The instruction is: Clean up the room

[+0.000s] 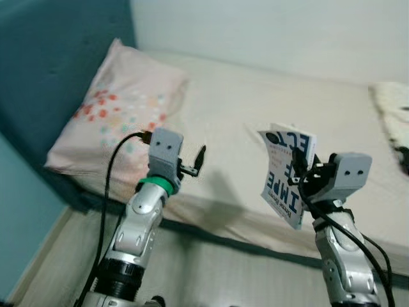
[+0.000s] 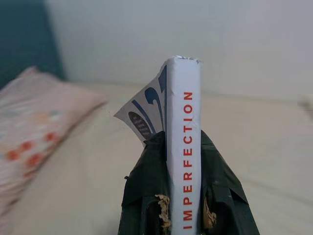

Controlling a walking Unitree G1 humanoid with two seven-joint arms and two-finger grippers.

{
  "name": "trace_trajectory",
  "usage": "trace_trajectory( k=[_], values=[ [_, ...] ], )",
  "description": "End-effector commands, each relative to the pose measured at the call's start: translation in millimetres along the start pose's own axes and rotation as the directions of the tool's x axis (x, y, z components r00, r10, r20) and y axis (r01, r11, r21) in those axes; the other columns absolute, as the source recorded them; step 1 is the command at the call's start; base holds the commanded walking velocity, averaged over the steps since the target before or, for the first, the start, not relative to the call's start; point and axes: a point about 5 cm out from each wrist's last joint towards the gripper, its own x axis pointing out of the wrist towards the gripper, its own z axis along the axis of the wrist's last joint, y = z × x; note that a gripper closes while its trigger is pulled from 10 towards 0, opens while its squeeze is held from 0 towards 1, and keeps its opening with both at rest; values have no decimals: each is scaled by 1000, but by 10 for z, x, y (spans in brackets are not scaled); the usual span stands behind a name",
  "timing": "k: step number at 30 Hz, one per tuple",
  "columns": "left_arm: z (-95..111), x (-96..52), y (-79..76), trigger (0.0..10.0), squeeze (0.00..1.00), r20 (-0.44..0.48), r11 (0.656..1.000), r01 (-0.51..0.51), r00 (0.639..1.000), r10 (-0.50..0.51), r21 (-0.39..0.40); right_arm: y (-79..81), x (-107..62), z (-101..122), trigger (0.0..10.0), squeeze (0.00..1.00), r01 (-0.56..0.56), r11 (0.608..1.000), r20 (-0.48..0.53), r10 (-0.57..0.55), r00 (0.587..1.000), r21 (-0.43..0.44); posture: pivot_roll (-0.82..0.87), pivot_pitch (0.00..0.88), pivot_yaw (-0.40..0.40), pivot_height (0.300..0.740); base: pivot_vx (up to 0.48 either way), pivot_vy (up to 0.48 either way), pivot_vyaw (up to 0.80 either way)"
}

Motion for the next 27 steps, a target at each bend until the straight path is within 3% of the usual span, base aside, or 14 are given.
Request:
trace_trajectory(
  k=[1,11,27],
  values=[
    [-67,-19,33,10000,0,-30,1000,-10,1000,10,5,5,-9,30,10000,0,0,1000,21,0,1000,5,-129,110,-7,740,0,0,0],
    [-27,3,64,10000,0,4,1000,-22,1000,22,2,5,2,33,10000,0,0,1000,24,0,1000,5,-131,104,-5,740,0,0,0],
    [-30,6,73,10000,0,8,1000,-30,1000,30,9,12,10,31,10000,0,-8,1000,23,8,1000,2,-129,100,-7,740,480,0,0]
  ],
)
